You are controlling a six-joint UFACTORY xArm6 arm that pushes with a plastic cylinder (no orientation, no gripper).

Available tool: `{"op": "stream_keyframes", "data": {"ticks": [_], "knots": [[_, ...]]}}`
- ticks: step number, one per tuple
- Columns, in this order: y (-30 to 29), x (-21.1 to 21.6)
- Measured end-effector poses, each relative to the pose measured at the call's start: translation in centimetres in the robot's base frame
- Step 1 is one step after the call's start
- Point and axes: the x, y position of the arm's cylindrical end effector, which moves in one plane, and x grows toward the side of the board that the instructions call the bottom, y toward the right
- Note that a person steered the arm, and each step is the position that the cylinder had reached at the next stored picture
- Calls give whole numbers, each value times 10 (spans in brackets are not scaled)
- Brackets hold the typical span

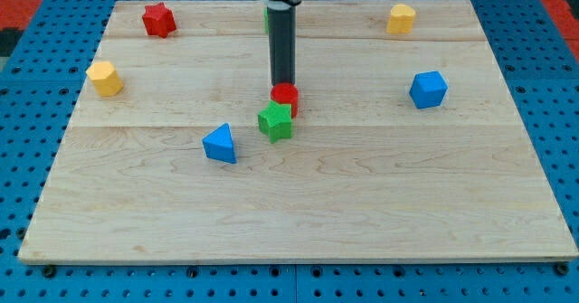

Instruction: Move the red circle to the top left of the green star

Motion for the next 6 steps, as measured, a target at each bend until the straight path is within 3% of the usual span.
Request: {"op": "stream_keyframes", "data": {"ticks": [1, 2, 4, 5, 6], "knots": [[42, -1], [39, 6], [-44, 13], [-39, 14], [25, 34]]}}
